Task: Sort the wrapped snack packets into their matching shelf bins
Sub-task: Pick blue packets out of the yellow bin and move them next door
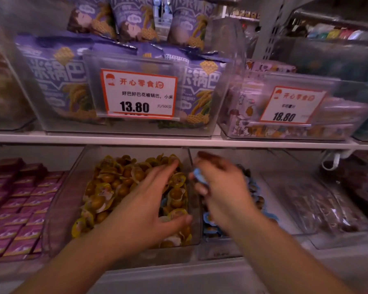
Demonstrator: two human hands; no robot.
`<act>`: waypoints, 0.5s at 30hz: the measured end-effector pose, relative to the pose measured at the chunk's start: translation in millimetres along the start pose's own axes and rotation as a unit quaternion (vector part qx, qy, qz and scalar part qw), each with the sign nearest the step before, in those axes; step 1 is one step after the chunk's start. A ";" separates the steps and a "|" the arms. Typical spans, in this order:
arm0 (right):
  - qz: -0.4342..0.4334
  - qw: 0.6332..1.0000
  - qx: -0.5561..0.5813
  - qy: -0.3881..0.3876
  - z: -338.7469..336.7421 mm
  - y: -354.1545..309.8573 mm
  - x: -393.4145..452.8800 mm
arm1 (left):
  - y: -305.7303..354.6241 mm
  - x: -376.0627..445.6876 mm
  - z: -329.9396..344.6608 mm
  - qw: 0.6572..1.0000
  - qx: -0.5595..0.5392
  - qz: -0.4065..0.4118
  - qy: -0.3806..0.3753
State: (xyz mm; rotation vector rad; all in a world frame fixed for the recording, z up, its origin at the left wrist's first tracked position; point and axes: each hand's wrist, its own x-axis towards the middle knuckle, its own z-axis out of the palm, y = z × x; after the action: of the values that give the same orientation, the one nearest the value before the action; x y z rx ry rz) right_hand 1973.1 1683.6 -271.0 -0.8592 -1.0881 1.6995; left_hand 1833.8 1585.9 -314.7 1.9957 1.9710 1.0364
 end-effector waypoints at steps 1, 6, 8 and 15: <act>-0.039 0.998 -0.038 0.021 -9.9 -6.4 12.0 | -7.2 0.0 -2.1 0.999 0.045 0.006 -0.001; -0.043 0.873 -0.484 -0.033 -50.3 -9.9 55.1 | -48.7 -1.6 -4.1 0.981 0.191 0.001 -0.044; -0.026 0.717 -0.692 -0.083 -53.9 3.0 51.6 | -60.8 -3.5 -4.0 0.971 0.229 -0.005 -0.076; -0.326 0.737 -0.579 -0.124 -15.9 19.8 18.0 | -44.4 -2.1 12.9 0.963 0.233 0.033 -0.128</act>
State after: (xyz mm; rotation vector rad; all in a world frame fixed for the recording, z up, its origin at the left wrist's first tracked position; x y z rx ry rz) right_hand 1974.7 1701.3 -296.6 -0.7732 -2.3686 0.3884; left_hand 1804.7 1594.0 -349.7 2.2897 2.1569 0.3072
